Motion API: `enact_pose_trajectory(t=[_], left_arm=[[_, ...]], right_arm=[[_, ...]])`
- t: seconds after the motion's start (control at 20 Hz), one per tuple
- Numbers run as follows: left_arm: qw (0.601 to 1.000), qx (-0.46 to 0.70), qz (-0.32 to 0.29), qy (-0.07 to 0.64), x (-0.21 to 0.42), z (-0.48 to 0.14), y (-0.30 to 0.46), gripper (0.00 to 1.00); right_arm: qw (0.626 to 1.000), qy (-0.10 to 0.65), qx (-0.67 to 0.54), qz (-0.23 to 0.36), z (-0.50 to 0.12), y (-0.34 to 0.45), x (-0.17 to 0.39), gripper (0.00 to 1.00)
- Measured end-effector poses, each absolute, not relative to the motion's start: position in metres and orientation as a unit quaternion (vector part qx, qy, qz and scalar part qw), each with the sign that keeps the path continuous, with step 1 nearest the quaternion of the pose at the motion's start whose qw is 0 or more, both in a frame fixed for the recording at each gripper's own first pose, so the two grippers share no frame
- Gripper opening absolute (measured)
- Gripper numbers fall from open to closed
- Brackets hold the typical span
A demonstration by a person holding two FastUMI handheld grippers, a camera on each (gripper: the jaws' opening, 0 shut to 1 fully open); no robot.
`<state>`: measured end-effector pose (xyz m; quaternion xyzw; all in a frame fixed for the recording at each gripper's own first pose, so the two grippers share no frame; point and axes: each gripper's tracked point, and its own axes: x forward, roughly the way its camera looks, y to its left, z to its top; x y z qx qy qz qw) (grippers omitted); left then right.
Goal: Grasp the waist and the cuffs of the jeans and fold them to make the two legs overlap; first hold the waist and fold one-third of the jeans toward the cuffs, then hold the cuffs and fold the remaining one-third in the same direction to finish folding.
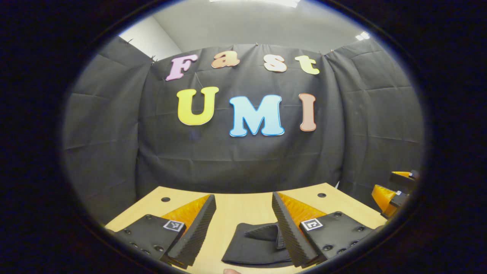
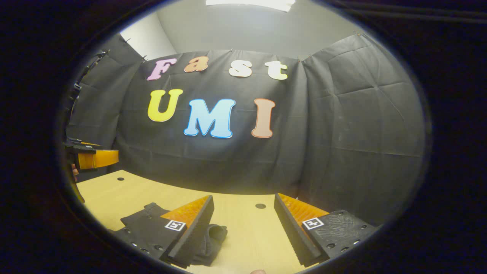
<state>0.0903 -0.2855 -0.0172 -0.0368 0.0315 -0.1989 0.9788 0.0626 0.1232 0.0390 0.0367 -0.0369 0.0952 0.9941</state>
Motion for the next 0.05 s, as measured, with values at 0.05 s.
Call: enact_pose_trajectory(t=[0.05], left_arm=[[0.978,-0.038,-0.202,0.028,0.0911,-0.0176,-0.2876,0.95]], right_arm=[[0.995,-0.039,0.031,0.089,0.0401,0.1192,0.0633,0.94]])
